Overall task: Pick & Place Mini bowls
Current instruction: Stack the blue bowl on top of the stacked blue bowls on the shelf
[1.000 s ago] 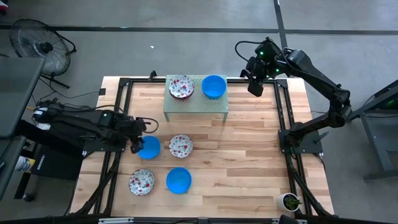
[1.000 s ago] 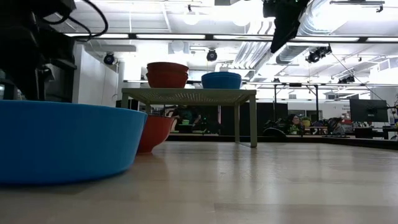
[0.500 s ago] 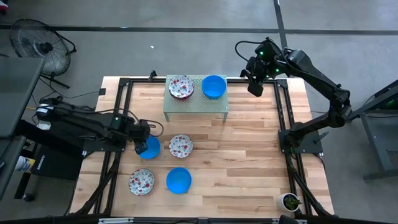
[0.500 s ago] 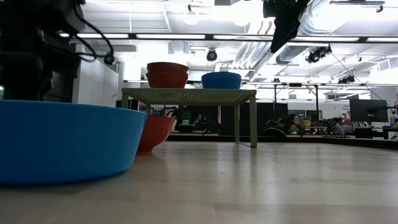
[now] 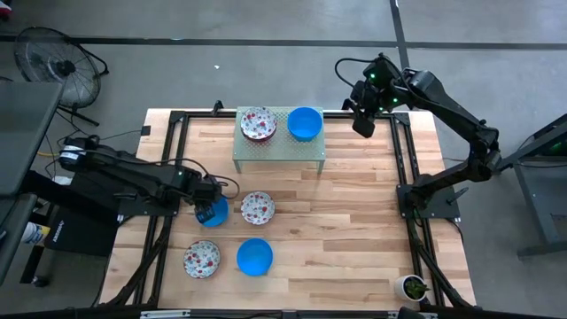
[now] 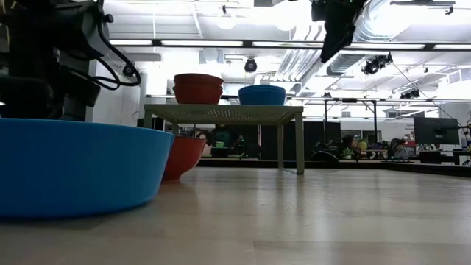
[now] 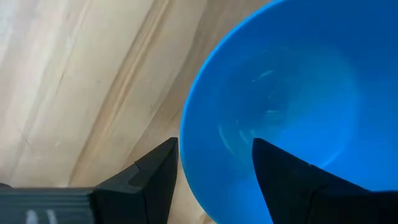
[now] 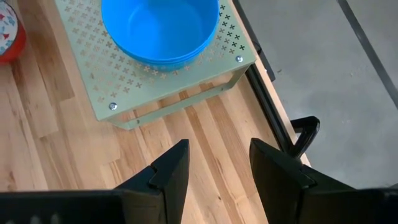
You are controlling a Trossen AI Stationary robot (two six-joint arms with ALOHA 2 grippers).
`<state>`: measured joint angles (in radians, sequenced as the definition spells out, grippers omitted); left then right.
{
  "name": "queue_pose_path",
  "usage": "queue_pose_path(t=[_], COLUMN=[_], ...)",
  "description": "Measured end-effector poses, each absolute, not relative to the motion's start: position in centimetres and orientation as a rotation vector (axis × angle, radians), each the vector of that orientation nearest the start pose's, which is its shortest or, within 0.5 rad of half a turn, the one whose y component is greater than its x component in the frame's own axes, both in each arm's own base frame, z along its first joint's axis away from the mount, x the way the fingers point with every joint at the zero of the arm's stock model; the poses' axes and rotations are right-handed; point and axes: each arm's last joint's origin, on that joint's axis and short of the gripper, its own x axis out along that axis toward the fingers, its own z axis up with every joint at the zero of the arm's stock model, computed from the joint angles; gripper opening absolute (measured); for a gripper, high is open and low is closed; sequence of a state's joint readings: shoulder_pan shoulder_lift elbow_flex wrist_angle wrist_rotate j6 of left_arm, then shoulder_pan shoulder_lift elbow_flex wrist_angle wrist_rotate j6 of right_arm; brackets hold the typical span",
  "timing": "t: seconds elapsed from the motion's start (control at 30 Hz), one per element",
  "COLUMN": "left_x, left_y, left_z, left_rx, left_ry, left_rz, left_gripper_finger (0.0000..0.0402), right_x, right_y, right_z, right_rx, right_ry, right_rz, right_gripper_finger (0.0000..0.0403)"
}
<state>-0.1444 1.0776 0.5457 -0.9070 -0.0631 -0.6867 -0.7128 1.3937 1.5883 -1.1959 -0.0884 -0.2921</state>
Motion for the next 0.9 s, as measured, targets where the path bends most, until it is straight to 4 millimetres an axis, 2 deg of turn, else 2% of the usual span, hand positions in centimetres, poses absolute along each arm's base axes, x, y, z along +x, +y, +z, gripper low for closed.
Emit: queue_pose_path(t=[0.3,0.8,0.9], left_x=[14.82,14.87,14.90], left_y=[-1.97,-2.01,-2.01], left_z=[16.75,16.81,16.86], left_rx=[-0.437,-0.446,-0.446], left_ry=[1.379,1.379,1.376], left_rz=[0.439,0.431,0.430], left_gripper_finger=[0.0190,0.0012,0.0009], right_x=[19.24,19.03,19.03], right_y=[-16.24,-16.06,-16.06], right_z=[38.67,38.51,38.51], right_rx=[0.151,0.177,0.179], right_ry=[1.027,1.054,1.053], right_rz=[-0.410,-0.407,-0.409], right_gripper_finger=[0.0156,0.0156,0.0156])
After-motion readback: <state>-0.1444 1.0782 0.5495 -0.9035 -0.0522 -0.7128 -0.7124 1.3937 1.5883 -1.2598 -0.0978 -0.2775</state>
